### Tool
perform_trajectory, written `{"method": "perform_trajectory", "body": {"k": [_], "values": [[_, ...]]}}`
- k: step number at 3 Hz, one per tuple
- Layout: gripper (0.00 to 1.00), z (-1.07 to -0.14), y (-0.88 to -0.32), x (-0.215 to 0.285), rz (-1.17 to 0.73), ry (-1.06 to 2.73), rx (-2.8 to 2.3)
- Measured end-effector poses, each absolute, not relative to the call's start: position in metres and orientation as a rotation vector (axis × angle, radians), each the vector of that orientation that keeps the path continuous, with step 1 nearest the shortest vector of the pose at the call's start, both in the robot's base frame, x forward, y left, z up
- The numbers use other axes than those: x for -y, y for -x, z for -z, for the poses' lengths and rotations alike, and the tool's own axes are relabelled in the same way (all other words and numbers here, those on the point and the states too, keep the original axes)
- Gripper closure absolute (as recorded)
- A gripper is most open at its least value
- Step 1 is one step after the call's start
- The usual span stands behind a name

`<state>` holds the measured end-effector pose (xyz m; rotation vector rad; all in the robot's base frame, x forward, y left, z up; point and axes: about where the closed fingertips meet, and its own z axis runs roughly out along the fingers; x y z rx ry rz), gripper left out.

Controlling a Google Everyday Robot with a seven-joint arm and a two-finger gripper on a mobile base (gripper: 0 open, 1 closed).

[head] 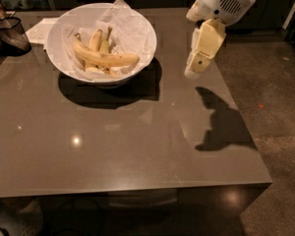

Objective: Pick banana from white bowl

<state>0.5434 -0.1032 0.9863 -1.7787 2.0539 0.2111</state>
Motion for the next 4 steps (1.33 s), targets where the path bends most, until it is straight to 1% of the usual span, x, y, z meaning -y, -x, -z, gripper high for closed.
{"method": "perform_trajectory", "body": {"k": [1,2,4], "values": [[0.0,-1.002,-0.588,0.053,-0.276,1.785,-1.979],[0.0,-1.002,-0.591,0.05,-0.284,1.779,-1.969],[0.0,-0.999,-0.617,-0.014,-0.288,1.904,-1.902]]}}
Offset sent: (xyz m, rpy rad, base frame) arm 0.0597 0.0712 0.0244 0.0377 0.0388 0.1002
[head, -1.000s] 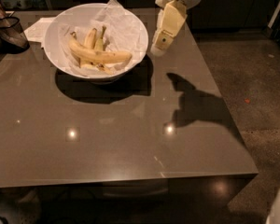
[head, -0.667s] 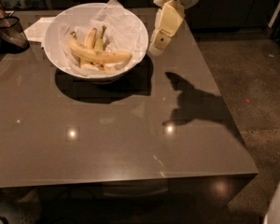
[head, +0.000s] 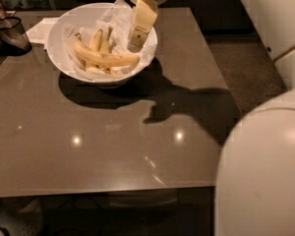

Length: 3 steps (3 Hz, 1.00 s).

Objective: Pick banana from white bowl

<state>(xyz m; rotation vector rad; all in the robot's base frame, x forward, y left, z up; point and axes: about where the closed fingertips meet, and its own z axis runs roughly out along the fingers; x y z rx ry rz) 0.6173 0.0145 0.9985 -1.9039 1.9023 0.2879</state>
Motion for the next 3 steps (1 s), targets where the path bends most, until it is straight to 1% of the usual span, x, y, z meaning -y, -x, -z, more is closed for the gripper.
{"method": "perform_trajectory", "body": {"k": [2,3], "values": [[0.36,-0.992,-0.645,-0.051,-0.26,1.946,-1.897],[0.3,-0.984,-0.655,-0.062,-0.259,1.958,-1.905]]}}
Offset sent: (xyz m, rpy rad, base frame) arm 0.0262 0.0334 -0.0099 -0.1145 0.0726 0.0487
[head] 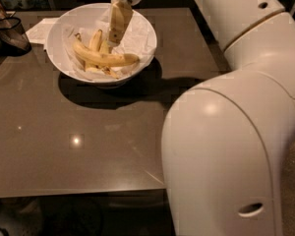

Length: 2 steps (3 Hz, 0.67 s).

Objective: Pick banana from white bowl

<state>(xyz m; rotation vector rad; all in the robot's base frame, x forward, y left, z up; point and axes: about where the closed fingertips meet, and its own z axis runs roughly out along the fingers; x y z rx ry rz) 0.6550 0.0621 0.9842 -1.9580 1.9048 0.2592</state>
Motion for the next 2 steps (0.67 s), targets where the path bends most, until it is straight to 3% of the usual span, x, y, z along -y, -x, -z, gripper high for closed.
{"method": "perform_trajectory", "body": {"k": [2], "values": [[0.28,-0.957,-0.669,-0.079,-0.278,1.984,-1.949]]}}
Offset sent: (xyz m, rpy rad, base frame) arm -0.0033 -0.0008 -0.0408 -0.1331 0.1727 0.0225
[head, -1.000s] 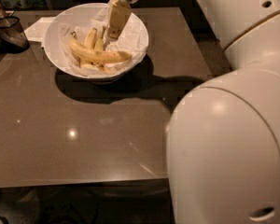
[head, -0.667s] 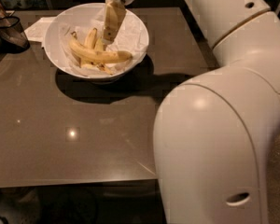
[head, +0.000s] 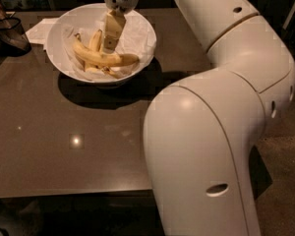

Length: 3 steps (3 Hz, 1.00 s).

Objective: Pick banana from white bowl

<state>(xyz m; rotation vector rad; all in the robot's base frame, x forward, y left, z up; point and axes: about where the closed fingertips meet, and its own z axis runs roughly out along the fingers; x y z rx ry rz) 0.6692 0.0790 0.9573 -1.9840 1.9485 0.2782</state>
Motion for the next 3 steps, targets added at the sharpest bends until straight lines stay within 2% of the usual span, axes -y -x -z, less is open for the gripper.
{"method": "perform_trajectory", "body": {"k": [2,3], "values": [[0.3,-0.939,-0.673,-0.091,-0.302,1.993,-1.99],[0.41,-0.933,-0.675,-0.093,-0.307,1.988,-2.012]]}}
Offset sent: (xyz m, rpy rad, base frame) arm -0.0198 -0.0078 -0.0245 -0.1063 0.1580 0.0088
